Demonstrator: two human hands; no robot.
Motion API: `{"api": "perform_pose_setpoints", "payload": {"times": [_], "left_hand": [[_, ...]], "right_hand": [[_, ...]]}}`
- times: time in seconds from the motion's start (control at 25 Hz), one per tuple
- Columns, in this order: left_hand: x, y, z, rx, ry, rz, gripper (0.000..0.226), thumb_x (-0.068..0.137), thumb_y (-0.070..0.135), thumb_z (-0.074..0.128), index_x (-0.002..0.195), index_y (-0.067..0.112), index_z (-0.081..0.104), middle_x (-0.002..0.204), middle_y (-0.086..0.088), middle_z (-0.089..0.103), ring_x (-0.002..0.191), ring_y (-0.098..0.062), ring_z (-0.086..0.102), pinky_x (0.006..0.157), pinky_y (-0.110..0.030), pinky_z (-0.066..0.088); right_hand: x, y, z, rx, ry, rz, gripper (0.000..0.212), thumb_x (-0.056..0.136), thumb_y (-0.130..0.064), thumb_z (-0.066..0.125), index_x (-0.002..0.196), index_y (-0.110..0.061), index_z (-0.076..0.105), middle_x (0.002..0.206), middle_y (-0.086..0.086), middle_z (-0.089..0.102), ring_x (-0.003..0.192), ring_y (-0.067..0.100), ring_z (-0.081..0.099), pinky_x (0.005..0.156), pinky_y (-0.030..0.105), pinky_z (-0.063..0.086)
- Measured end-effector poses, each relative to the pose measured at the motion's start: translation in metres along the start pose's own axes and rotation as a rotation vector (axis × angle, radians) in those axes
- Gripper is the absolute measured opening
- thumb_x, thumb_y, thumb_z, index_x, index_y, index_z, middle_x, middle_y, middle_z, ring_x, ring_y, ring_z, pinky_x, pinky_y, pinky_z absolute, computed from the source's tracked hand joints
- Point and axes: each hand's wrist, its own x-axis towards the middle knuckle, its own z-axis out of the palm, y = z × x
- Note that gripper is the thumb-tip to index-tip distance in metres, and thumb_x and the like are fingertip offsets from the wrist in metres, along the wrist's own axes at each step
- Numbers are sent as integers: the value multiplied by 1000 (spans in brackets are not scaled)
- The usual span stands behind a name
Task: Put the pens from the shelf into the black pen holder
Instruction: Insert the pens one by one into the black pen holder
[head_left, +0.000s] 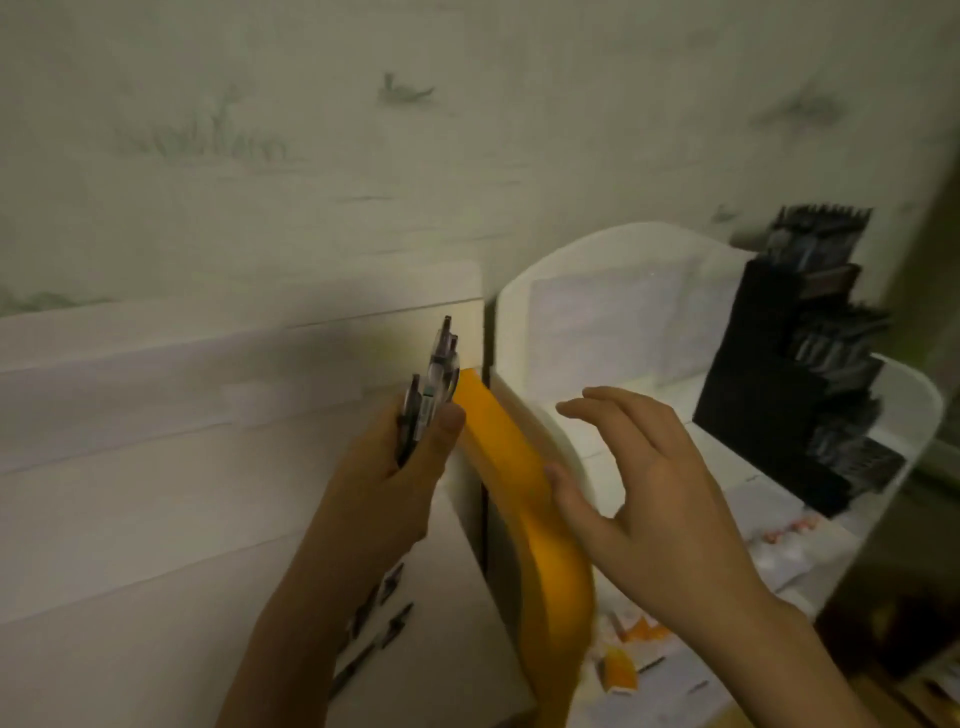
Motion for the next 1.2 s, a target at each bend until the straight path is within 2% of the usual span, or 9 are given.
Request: {"api": "perform_pose_setpoints", "payload": {"times": [0.08,0.32,0.52,0.72,0.8,0.96,1.08,1.2], "left_hand": [[2,27,48,5,-30,76,50,84,53,46,83,3,50,58,-8,43,38,-9,39,41,-22,36],[7,89,228,-22,-188,165,38,79,54,48,82,16,51,53,4,43,35,-7,41,40,-22,37],[9,114,343,-29,-291,147,24,92,40,52,74,23,50,52,7,47,38,-5,45,44,-21,40],[16,118,423,-22,-418,93,23,96,38,49,74,30,45,45,10,50,35,-4,43,44,-19,41],[26,113,448,-17,-437,72,22,96,39,50,76,32,47,46,10,51,35,-4,44,45,-20,41],[56,103,498,-58,-466,4,21,95,38,53,75,31,50,47,8,50,33,-1,44,40,-14,38],[86,94,532,-102,-490,-93,20,94,35,54,86,17,54,44,6,50,29,-2,44,37,-12,35],[120,82,558,-101,-562,-117,23,94,39,53,93,16,56,47,10,54,33,-2,46,39,-14,36]], "right_hand": [[-10,41,-34,-8,46,18,44,87,-51,55,127,-34,51,132,-11,50,122,5,43,99,21,36],[-50,180,-139,-133,80,130,43,87,-49,58,126,-33,51,127,-15,49,119,4,43,99,23,38],[-74,267,-198,-152,60,213,44,86,-49,57,127,-34,51,126,-15,51,118,4,43,100,24,40],[-92,348,-221,-184,42,358,44,85,-49,62,125,-41,47,124,-23,47,112,-10,30,90,5,18],[-93,377,-220,-156,26,411,43,85,-50,62,125,-43,47,120,-27,44,113,-8,33,85,3,19],[-74,436,-205,-118,-19,437,42,86,-53,59,125,-46,45,117,-31,37,111,-10,30,88,10,25],[-48,473,-190,53,-30,451,34,88,-49,57,121,-42,52,116,-32,48,110,-12,41,88,8,31],[-13,502,-174,495,-17,558,16,91,-32,59,105,-33,67,98,-25,69,97,-6,61,82,10,46]]}}
